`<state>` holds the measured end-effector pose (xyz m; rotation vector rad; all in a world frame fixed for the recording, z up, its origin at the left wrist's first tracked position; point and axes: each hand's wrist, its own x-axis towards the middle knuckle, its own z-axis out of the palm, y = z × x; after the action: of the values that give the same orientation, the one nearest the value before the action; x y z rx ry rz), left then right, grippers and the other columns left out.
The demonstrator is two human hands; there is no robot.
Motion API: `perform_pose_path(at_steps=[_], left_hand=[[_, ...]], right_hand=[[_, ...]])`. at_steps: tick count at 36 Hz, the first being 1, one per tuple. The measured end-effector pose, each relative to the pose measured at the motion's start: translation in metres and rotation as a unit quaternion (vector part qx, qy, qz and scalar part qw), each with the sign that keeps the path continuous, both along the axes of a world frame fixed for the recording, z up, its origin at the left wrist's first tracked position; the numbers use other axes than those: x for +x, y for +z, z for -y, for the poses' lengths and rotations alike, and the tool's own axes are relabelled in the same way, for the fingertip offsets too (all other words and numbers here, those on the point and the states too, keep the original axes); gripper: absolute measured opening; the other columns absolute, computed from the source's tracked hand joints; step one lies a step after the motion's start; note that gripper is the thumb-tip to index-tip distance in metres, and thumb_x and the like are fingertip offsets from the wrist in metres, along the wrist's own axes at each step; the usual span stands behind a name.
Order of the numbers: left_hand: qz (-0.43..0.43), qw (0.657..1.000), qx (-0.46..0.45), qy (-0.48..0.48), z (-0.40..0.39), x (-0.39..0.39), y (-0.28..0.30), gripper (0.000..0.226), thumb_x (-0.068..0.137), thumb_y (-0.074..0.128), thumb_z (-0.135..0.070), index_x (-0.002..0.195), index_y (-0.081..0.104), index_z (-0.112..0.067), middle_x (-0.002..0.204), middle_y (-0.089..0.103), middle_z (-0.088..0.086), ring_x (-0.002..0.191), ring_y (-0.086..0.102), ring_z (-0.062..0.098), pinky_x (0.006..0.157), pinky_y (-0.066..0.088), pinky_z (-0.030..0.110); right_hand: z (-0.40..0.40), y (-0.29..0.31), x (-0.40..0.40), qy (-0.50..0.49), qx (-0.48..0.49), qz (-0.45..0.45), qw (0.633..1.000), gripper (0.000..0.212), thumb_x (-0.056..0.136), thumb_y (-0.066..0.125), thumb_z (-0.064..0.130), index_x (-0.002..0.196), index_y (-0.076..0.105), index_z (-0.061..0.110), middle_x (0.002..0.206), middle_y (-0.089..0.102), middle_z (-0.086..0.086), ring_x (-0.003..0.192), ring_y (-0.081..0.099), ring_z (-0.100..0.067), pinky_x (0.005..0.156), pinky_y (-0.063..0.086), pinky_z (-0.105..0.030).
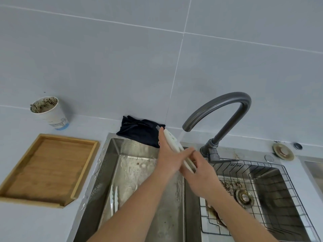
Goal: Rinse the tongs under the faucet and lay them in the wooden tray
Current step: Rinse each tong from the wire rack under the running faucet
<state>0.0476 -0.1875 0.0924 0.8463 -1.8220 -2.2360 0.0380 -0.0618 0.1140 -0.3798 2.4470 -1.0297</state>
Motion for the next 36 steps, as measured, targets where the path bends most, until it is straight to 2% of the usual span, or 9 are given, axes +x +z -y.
perform_pose_path(at_steps=[4,7,13,16,20,23,28,31,36], left_hand=[[-0.005,1.000,-0.028,0.002,0.004,-0.002,-0.001,0.099,0.081,0.082,-0.026,0.156,0.019,-0.040,0.149,0.045,-0.009,0.123,0.058,0.013,0.102,0.052,0.038],[-0.001,1.000,0.011,0.015,0.005,-0.007,0.002,0.091,0.086,0.077,-0.031,0.156,0.021,-0.045,0.139,0.058,-0.003,0.107,0.070,0.015,0.093,0.059,0.039],[-0.014,0.989,0.147,0.001,0.019,-0.004,-0.003,0.040,0.094,0.068,-0.025,0.127,0.061,-0.047,0.114,0.069,0.009,0.086,0.074,0.024,0.072,0.063,0.050],[-0.011,0.988,0.156,0.006,0.019,-0.003,-0.006,0.043,0.096,0.065,-0.014,0.098,0.070,-0.056,0.112,0.070,0.011,0.082,0.075,0.023,0.068,0.063,0.045],[-0.004,0.985,0.169,0.025,0.024,-0.003,-0.011,0.032,0.097,0.062,-0.007,0.118,0.063,-0.031,0.099,0.071,0.014,0.081,0.075,0.023,0.067,0.062,0.043],[-0.001,0.988,0.152,0.022,0.027,-0.003,-0.011,0.029,0.096,0.053,0.003,0.121,0.057,-0.009,0.095,0.071,0.017,0.082,0.075,0.026,0.062,0.060,0.036],[-0.014,0.994,0.101,0.041,0.009,0.000,-0.010,0.067,0.081,0.059,0.017,0.117,0.060,-0.040,0.111,0.067,0.018,0.100,0.072,0.028,0.074,0.064,0.044],[-0.022,0.998,0.049,0.039,-0.014,0.004,-0.014,0.071,0.083,0.067,0.006,0.133,0.051,-0.042,0.105,0.074,-0.001,0.093,0.073,0.008,0.074,0.061,0.025],[0.019,0.997,-0.026,0.074,-0.016,0.001,-0.017,0.035,0.092,0.055,-0.002,0.115,0.063,-0.026,0.094,0.075,0.003,0.085,0.073,0.016,0.067,0.057,0.023]], right_hand=[[0.000,-0.002,0.004,0.016,0.055,-0.054,0.997,0.027,0.092,0.065,0.037,0.101,0.040,0.034,0.082,0.062,0.011,0.062,0.064,-0.007,0.048,0.047,-0.018],[-0.001,-0.004,0.003,0.005,0.066,-0.074,0.995,0.036,0.089,0.068,0.029,0.098,0.033,0.035,0.082,0.062,0.008,0.063,0.065,-0.010,0.050,0.054,-0.025],[-0.012,0.000,-0.008,-0.018,0.084,-0.128,0.988,0.050,0.079,0.078,0.034,0.097,0.032,0.039,0.077,0.056,0.013,0.059,0.057,-0.002,0.035,0.038,-0.011],[-0.017,-0.003,-0.009,-0.018,0.075,-0.135,0.988,0.057,0.074,0.082,0.043,0.103,0.033,0.043,0.082,0.054,0.014,0.065,0.057,-0.003,0.045,0.036,-0.011],[-0.019,-0.004,-0.011,-0.034,0.017,-0.093,0.995,0.051,0.077,0.077,0.048,0.110,0.039,0.045,0.088,0.059,0.014,0.067,0.060,-0.007,0.054,0.048,-0.019],[-0.017,-0.005,-0.018,-0.037,0.006,0.000,0.999,0.028,0.086,0.072,0.036,0.108,0.055,0.034,0.084,0.068,0.011,0.062,0.064,-0.008,0.052,0.053,-0.021],[-0.005,-0.010,-0.022,-0.019,-0.029,0.043,0.998,0.008,0.094,0.063,0.021,0.089,0.065,0.026,0.065,0.064,-0.001,0.051,0.056,-0.013,0.051,0.053,-0.033],[0.009,-0.011,-0.017,-0.028,-0.045,0.042,0.998,0.017,0.096,0.056,0.013,0.087,0.062,0.026,0.065,0.065,-0.001,0.054,0.059,-0.012,0.055,0.058,-0.042],[0.015,-0.012,-0.005,-0.027,-0.024,0.015,0.999,0.013,0.099,0.048,0.017,0.105,0.055,0.025,0.084,0.066,0.003,0.065,0.061,-0.008,0.049,0.043,-0.016]])
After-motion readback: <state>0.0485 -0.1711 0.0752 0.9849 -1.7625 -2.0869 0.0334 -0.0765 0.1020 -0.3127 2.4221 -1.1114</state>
